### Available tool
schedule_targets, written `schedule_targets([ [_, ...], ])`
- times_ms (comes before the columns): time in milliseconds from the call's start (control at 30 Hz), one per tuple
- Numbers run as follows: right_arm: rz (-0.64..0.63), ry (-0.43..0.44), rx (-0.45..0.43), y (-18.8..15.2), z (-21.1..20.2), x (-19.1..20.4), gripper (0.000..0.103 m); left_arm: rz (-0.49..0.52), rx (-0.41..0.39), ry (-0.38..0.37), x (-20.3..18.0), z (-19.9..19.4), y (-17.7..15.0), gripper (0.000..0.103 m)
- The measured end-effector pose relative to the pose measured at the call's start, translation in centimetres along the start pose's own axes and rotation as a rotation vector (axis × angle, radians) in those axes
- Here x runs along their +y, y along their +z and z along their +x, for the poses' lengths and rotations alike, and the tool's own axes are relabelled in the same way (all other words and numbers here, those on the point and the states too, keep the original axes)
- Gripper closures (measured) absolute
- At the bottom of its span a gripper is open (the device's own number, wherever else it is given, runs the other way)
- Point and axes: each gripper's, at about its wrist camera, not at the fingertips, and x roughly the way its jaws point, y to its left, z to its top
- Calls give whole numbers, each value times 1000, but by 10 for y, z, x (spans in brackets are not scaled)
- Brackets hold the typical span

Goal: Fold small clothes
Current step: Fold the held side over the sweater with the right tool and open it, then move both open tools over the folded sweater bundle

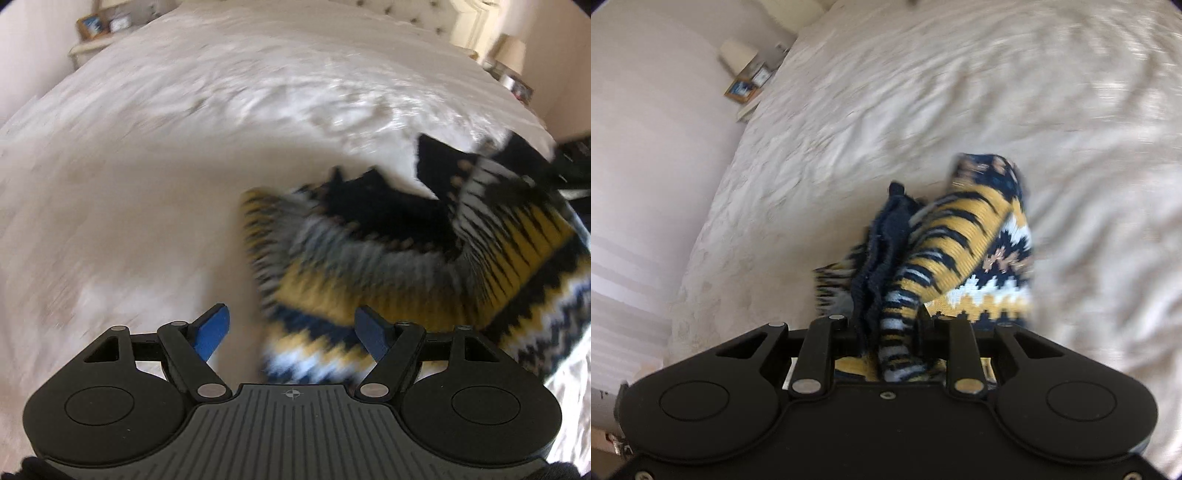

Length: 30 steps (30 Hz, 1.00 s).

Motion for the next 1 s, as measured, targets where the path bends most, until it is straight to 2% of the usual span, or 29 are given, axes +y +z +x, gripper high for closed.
schedule_targets([
  [133,-30,-40,51,-8,57,37,68,-38,14,13,41,-8,-13,29],
  [233,-48,-120,87,-15,99,52,68,-80,24,19,68,-13,-22,29],
  [333,-73,-180,95,-21,119,62,67,-104,30,29,88,-17,-29,29],
  [433,-77,-195,91,-21,125,71,52,-131,35,26,100,-16,-31,29],
  [533,-99,-129,62,-24,117,83,44,-139,28,15,103,-17,-30,29],
  [733,-107,-42,-39,-23,79,89,44,-112,-15,-33,95,-24,-17,29],
  [867,-102,-80,-87,-28,51,71,44,-65,-48,-78,75,-25,0,29],
  [1000,-67,-130,-80,-43,31,40,44,-53,-52,-153,52,-16,19,29],
])
